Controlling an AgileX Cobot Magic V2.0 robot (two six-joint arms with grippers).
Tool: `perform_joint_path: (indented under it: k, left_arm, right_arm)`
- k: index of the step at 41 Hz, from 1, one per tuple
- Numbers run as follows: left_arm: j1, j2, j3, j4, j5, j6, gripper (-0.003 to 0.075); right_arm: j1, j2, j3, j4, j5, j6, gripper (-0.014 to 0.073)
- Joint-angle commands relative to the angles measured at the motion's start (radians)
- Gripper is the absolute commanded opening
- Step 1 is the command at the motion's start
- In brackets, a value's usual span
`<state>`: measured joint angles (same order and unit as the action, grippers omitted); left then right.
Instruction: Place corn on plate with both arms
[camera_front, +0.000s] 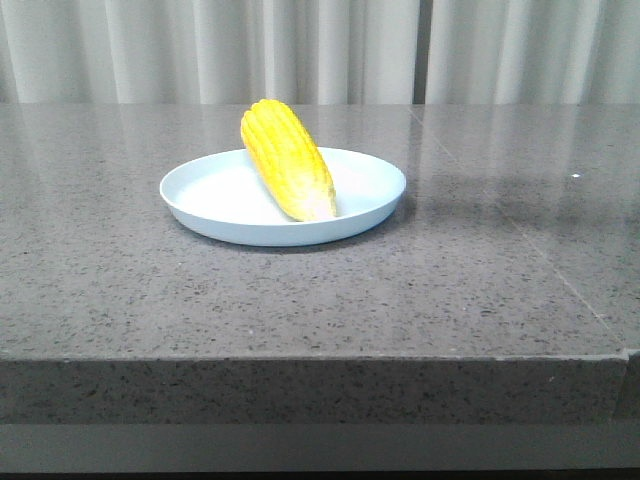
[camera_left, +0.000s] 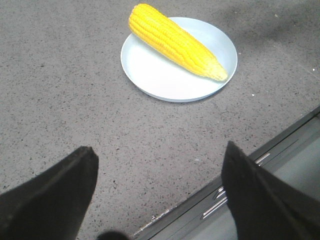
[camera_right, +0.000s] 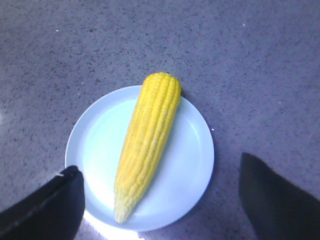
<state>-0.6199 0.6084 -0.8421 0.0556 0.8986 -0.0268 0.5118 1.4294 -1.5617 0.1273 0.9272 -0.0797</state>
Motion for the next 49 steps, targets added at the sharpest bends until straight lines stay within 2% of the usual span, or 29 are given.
perform_joint_path:
  k: [1,9,23,31,39,44,49]
  left_arm:
    - [-0.005,0.002,-0.024,0.001,-0.074,-0.011,0.0512]
    - [-0.005,0.002,-0.024,0.001,-0.074,-0.011,0.0512]
    - [-0.005,0.002,-0.024,0.001,-0.074,-0.011,0.0512]
    - [-0.005,0.002,-0.024,0.001,-0.074,-0.011,0.0512]
    - [-0.005,0.002,-0.024,0.001,-0.076,-0.011,0.0512]
    - [-0.005,0.002,-0.024,0.001,-0.079,-0.011,0.0512]
    - [-0.005,0.002,-0.024,0.001,-0.079,-0.011,0.0512]
  right_arm:
    - [-0.002,-0.149,0.063,-0.015,-0.037,-0.054,0.0646]
    - [-0.002,-0.398,0.267,-0.101,-0.024,-0.053,0.0646]
    - [-0.003,-0.792,0.558,-0.106,0.057,-0.025,0.0646]
    - [-0.003,-0.953,0.660,-0.112,0.066,-0.019,0.0646]
    - [-0.003,-1.018,0.698,-0.114,0.074,-0.019,0.0641]
    - [-0.003,-1.018,0.699,-0.114,0.080,-0.019,0.0558]
    - [-0.003,-1.018,0.699,-0.114,0.080,-0.019,0.0363]
